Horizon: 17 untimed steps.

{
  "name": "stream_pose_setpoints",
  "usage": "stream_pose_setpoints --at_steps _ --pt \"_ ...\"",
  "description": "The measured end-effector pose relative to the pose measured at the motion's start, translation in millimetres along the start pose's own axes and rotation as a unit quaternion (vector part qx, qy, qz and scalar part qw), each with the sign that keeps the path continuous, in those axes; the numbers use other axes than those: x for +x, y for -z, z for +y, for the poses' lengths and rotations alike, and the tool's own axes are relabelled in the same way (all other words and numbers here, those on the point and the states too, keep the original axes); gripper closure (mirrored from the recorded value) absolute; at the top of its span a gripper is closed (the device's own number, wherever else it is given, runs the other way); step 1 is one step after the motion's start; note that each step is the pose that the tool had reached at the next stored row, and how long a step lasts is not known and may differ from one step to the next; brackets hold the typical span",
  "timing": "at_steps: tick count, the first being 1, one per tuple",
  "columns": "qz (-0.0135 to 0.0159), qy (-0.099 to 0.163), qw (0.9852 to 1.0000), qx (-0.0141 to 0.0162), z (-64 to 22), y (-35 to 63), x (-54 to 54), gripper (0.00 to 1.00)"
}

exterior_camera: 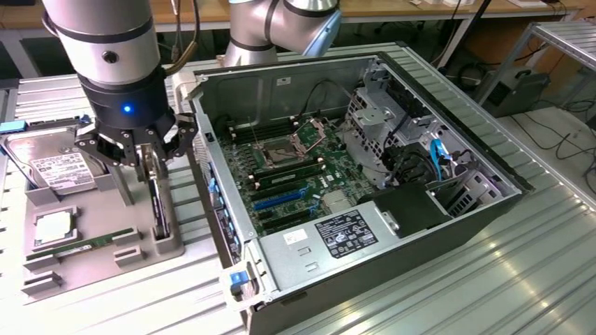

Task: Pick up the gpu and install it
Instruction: 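Pick up the gpu and move the gpu toward the slot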

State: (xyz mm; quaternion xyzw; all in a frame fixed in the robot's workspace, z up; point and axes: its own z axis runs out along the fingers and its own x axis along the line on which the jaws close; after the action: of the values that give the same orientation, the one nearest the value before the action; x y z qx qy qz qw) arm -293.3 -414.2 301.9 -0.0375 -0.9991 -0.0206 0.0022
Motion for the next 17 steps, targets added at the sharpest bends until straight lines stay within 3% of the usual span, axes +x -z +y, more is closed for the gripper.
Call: stream_pose_setpoints --at_steps 17 --pt "0.0001 0.002 1.0000 0.0000 -1.8 -34.0 3.2 0.64"
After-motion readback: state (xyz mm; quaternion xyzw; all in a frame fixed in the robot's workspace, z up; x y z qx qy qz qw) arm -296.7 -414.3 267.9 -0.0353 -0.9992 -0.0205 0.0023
